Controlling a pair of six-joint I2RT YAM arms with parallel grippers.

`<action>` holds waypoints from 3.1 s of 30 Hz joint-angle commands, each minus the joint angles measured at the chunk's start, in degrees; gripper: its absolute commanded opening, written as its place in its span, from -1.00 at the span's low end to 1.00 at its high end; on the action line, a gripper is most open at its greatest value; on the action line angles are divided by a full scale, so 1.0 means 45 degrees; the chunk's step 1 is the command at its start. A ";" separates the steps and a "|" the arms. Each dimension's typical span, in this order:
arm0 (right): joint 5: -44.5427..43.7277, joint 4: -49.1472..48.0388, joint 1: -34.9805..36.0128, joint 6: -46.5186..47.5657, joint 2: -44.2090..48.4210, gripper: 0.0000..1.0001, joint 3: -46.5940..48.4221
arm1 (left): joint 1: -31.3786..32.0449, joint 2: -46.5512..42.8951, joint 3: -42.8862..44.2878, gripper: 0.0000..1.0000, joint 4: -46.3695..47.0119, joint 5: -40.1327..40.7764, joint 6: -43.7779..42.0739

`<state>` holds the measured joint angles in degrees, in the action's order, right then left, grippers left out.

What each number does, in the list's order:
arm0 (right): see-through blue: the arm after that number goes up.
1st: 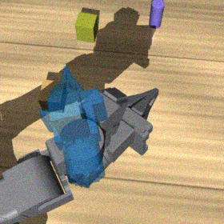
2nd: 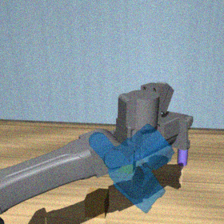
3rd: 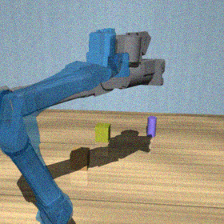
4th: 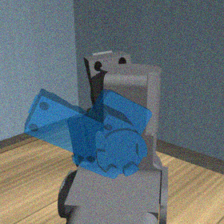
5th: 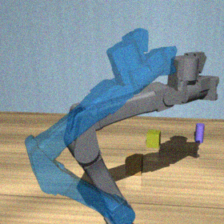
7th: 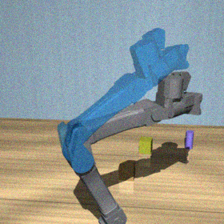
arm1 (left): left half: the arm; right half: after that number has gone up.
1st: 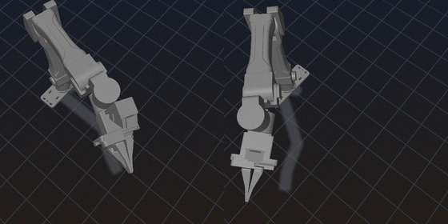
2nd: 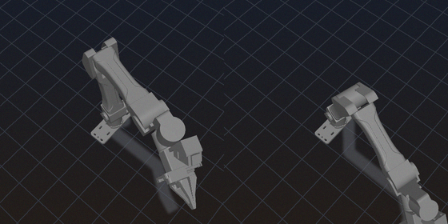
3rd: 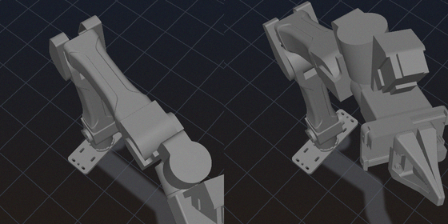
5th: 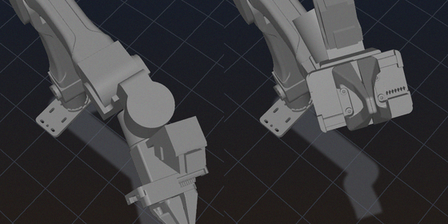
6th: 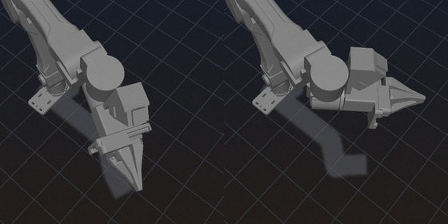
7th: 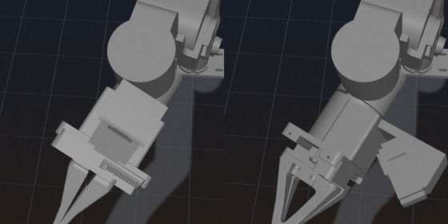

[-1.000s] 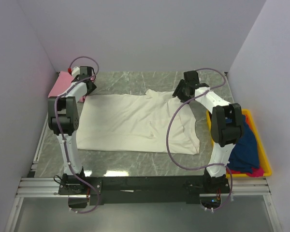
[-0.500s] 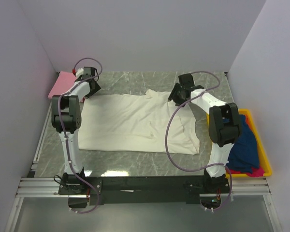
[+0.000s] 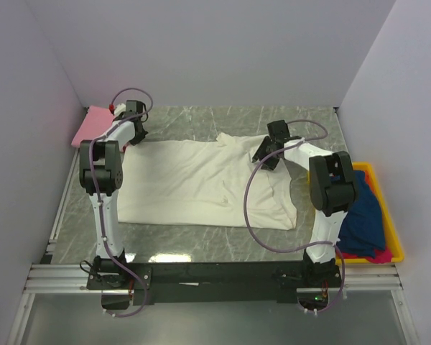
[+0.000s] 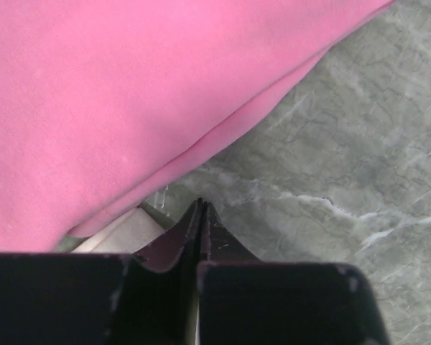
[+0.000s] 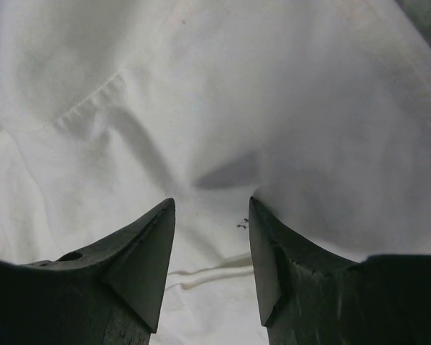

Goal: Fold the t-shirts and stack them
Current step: Fold the tshirt

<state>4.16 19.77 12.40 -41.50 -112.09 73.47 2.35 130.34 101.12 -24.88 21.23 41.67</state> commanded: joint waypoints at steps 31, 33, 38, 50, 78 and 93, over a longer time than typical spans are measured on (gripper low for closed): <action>0.0363 0.0919 -0.0667 -0.0193 0.0886 0.06 -0.1113 | 0.0005 -0.2773 -0.1474 0.11 -0.0817 -0.0188 0.1344; 0.0402 0.0958 -0.0647 -0.0193 0.0828 0.06 -0.0918 | 0.0005 -0.2735 -0.1553 0.12 -0.0759 -0.0168 0.1462; 0.0792 0.0959 -0.0667 -0.0134 0.0847 0.05 -0.0293 | -0.0014 -0.1857 -0.0890 -0.01 -0.1209 -0.0402 0.1638; -0.0906 0.2325 -0.0725 0.1368 -0.0495 0.30 0.4294 | -0.0287 -0.0918 -0.0303 -0.81 -0.0994 -0.0832 0.1638; -0.0554 0.3673 -0.1409 0.0647 -0.5012 -0.11 0.9181 | -0.0346 -0.2131 -0.1205 -0.45 0.0104 -0.1343 0.1482; -0.0457 0.3400 -0.1409 0.0569 -0.4856 -1.00 0.8712 | -0.0210 -0.0685 0.0126 -0.07 -0.1814 0.0399 0.2654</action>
<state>1.65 36.64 5.98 -38.74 -134.52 113.10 1.21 125.03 98.45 -30.94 21.06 52.25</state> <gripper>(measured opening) 0.011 0.475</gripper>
